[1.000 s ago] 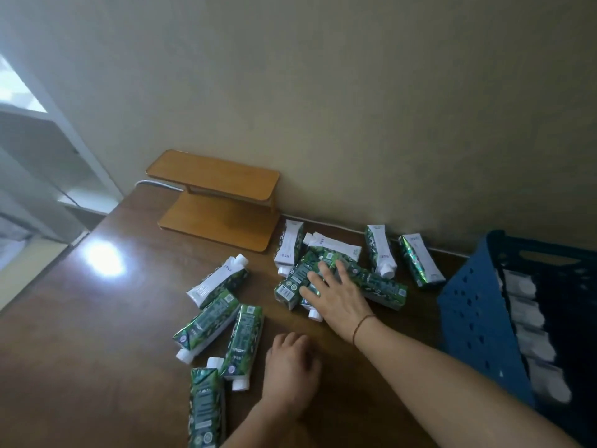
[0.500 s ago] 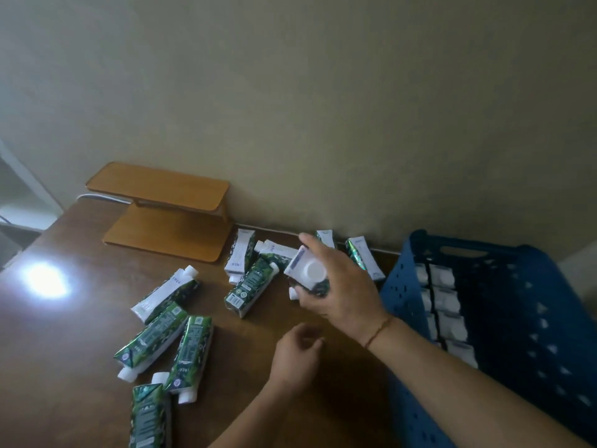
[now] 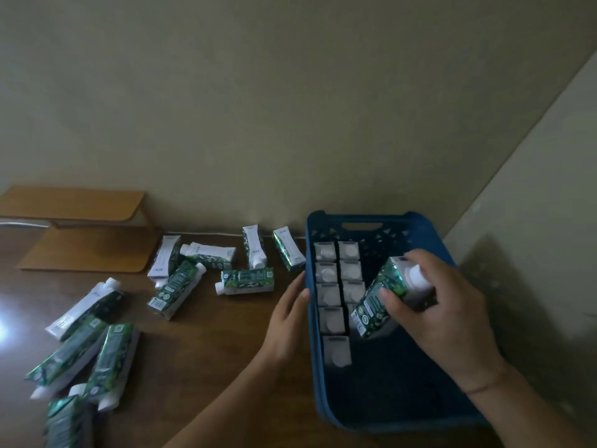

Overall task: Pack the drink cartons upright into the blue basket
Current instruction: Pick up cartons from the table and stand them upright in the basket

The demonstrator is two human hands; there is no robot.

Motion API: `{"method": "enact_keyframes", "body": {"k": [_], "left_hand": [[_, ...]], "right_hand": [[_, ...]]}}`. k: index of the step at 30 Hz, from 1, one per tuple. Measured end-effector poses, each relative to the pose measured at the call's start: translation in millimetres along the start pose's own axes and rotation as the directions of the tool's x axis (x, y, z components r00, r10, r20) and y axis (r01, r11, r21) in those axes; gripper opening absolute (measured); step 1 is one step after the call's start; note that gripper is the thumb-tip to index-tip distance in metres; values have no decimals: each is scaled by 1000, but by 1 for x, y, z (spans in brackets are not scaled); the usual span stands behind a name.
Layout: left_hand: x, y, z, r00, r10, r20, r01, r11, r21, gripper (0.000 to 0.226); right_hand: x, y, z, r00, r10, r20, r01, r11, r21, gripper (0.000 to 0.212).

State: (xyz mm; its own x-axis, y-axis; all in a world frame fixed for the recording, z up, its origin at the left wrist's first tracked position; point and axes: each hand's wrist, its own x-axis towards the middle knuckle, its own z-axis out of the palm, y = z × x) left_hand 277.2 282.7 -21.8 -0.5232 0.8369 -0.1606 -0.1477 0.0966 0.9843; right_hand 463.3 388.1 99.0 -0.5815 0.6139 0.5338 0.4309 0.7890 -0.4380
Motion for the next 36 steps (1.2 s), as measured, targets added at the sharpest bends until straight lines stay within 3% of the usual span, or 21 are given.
{"method": "enact_keyframes", "body": {"k": [3, 7, 19, 21, 24, 29, 32, 34, 36], "left_hand": [[-4, -3, 15, 999, 34, 29, -34, 999, -8, 64], [-7, -2, 23, 994, 110, -14, -111, 992, -58, 55], [-2, -1, 14, 1000, 15, 14, -15, 999, -40, 48], [-2, -4, 13, 1000, 8, 17, -7, 999, -47, 54], [-1, -6, 13, 1000, 6, 21, -4, 998, -65, 60], [-3, -11, 4, 998, -33, 56, 36, 999, -41, 74], [-8, -15, -11, 990, -91, 109, 82, 993, 89, 64], [-11, -25, -28, 985, -159, 69, 142, 969, 204, 50], [-13, -35, -50, 975, -224, -3, 216, 934, 284, 41]], "right_hand": [[-16, 12, 5, 978, 107, 177, -95, 993, -72, 52], [-21, 14, 23, 898, 231, 375, -209, 973, -99, 56], [-17, 21, 18, 797, 356, 489, -274, 933, -233, 55], [-23, 23, 35, 732, 386, 562, -329, 922, -205, 57], [-39, 27, 64, 549, 412, 728, -434, 884, -172, 69], [-45, 31, 71, 501, 403, 766, -402, 892, -206, 57], [-32, 28, 56, 426, 443, 789, -225, 896, -382, 35], [-8, 15, 46, 487, 480, 730, -73, 855, -514, 20], [21, -15, 43, 644, 425, 636, -66, 859, -507, 17]]}}
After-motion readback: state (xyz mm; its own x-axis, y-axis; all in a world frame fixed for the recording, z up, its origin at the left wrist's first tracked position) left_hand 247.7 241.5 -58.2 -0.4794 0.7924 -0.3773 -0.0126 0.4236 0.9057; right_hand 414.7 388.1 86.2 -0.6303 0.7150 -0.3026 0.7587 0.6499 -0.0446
